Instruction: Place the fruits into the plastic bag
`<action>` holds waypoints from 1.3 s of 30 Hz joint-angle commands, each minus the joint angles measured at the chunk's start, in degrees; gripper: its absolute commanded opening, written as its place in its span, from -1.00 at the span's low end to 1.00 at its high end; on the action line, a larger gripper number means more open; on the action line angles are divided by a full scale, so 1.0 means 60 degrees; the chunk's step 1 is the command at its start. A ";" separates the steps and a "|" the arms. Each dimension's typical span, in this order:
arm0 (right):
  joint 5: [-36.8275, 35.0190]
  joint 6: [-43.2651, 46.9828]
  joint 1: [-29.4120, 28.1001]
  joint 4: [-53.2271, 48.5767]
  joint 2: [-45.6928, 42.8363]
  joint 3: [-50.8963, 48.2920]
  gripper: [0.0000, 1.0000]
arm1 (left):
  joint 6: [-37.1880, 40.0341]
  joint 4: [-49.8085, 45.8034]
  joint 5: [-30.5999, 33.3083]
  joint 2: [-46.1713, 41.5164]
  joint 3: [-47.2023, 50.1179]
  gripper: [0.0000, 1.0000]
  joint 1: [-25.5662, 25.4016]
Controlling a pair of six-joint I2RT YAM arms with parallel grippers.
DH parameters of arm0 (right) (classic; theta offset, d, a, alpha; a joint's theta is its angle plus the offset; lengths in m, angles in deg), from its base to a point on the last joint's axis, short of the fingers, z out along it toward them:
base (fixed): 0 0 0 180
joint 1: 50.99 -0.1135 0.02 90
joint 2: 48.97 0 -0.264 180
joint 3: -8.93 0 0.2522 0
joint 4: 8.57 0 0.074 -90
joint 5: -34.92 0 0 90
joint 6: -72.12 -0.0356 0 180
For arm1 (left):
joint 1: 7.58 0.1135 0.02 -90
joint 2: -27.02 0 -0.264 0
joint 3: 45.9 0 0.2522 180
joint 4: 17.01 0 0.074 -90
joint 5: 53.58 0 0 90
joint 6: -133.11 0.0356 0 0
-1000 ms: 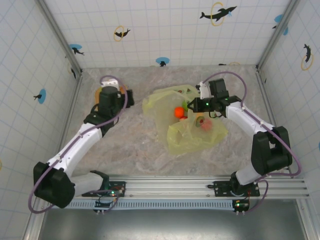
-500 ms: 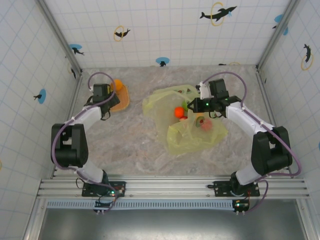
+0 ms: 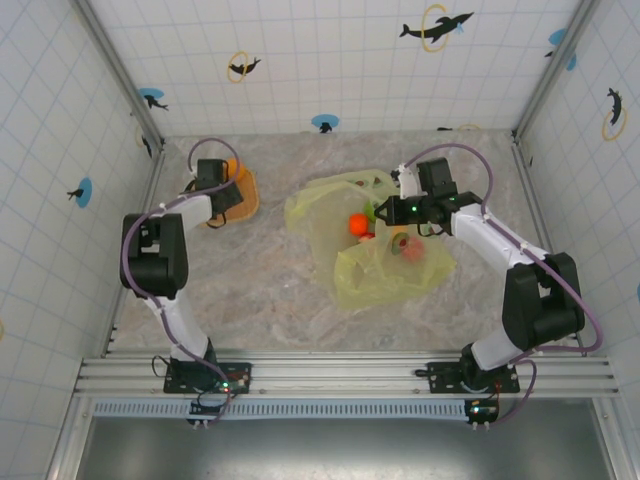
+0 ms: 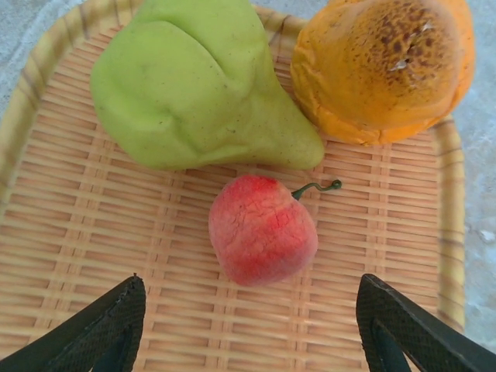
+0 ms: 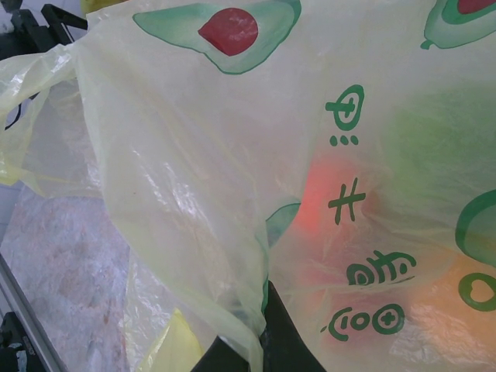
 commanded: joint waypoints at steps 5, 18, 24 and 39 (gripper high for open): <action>-0.0134 0.0137 -0.0075 -0.0114 -0.0136 0.0254 -1.00 | 0.0365 -0.0243 -0.0049 0.0793 -0.0773 0.36 0.0156; -0.0209 0.0152 -0.0083 -0.0189 -0.0217 0.0249 -1.00 | 0.0461 -0.0256 -0.0168 0.1432 -0.1368 0.16 0.0206; -0.0225 0.0150 -0.0079 -0.0207 -0.0250 0.0260 -1.00 | 0.0467 -0.0305 -0.0168 0.1548 -0.1512 0.08 0.0207; -0.0240 0.0169 -0.0087 -0.0218 -0.0296 0.0207 -1.00 | 0.0467 -0.0338 -0.0080 0.1177 -0.1344 -0.11 0.0207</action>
